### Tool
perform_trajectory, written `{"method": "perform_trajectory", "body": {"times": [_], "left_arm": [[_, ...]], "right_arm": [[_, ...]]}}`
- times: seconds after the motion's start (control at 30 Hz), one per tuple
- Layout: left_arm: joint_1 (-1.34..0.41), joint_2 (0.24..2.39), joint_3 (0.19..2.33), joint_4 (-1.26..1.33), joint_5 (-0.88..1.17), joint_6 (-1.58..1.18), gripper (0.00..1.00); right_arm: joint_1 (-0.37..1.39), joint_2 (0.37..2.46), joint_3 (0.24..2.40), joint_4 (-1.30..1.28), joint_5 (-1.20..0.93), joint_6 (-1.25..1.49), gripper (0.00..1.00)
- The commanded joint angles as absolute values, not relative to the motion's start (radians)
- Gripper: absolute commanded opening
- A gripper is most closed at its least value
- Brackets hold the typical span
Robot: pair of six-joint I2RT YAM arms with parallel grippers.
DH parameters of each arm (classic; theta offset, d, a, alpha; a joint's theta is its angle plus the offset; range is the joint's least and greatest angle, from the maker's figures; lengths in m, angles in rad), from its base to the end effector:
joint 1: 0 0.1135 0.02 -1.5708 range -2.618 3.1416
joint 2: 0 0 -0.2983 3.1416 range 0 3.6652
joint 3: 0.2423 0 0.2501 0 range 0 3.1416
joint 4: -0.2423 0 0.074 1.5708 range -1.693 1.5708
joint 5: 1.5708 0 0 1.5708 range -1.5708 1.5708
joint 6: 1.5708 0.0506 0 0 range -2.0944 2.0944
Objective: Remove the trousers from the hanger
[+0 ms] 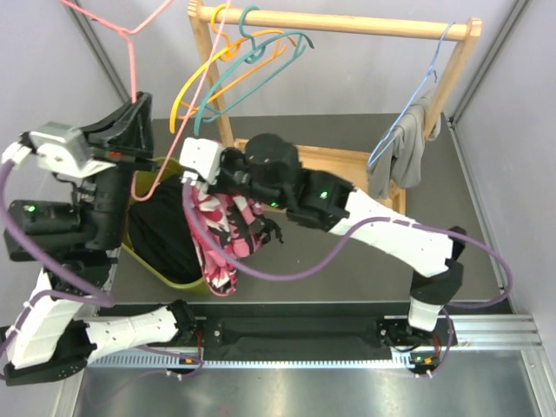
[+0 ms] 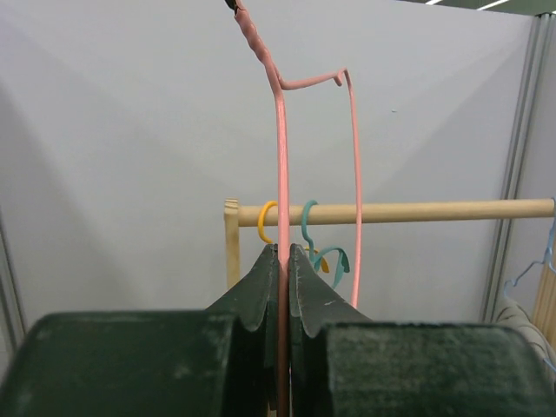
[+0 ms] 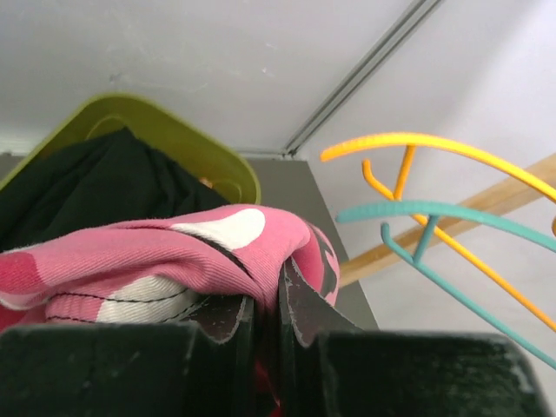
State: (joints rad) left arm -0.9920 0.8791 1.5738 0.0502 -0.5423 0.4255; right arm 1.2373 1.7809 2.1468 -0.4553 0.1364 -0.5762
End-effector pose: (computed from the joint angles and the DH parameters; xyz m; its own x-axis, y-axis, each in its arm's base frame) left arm 0.0569 -0.0394 0.6243 0.5481 -0.1924 -0.8140 0.3110 0.9503 -0.0152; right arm 0.1411 0.3862 0.5371 0.4614 -0.3172 -0.8286 -0.7637 0.3333 -0.5528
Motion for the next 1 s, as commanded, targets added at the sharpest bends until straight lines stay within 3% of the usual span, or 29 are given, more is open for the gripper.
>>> {"method": "perform_trajectory", "body": {"times": [0.0, 0.17, 0.47, 0.57, 0.6, 0.67, 0.73, 0.77, 0.87, 0.97], "left_arm": [[-0.992, 0.853, 1.601, 0.104, -0.564, 0.463, 0.0], [-0.991, 0.81, 1.608, 0.087, -0.591, 0.488, 0.0], [-0.992, 0.778, 1.621, 0.041, -0.614, 0.506, 0.0], [-0.992, 0.772, 1.614, 0.026, -0.618, 0.5, 0.0], [-0.992, 0.767, 1.611, 0.02, -0.617, 0.494, 0.0], [-0.992, 0.765, 1.612, -0.026, -0.611, 0.476, 0.0], [-0.992, 0.764, 1.612, -0.05, -0.594, 0.46, 0.0], [-0.991, 0.764, 1.612, -0.069, -0.588, 0.456, 0.0], [-0.992, 0.762, 1.605, -0.101, -0.555, 0.434, 0.0], [-0.992, 0.755, 1.585, -0.129, -0.519, 0.401, 0.0]], "right_arm": [[1.29, 1.813, 2.149, 0.035, 0.271, -0.555, 0.0], [1.301, 1.942, 2.141, 0.302, 0.288, -0.557, 0.0], [1.315, 2.179, 2.272, 0.462, 0.226, -0.526, 0.0], [1.316, 2.23, 2.29, 0.474, 0.193, -0.529, 0.18], [1.316, 2.227, 2.258, 0.48, 0.187, -0.531, 0.35], [1.318, 2.183, 2.195, 0.488, 0.152, -0.549, 0.58], [1.318, 2.126, 2.065, 0.509, 0.12, -0.584, 0.69], [1.318, 2.073, 2.03, 0.5, 0.108, -0.597, 0.8], [1.319, 1.982, 1.968, 0.367, 0.104, -0.627, 0.97], [1.335, 1.901, 1.997, 0.073, 0.04, -0.76, 1.0]]}}
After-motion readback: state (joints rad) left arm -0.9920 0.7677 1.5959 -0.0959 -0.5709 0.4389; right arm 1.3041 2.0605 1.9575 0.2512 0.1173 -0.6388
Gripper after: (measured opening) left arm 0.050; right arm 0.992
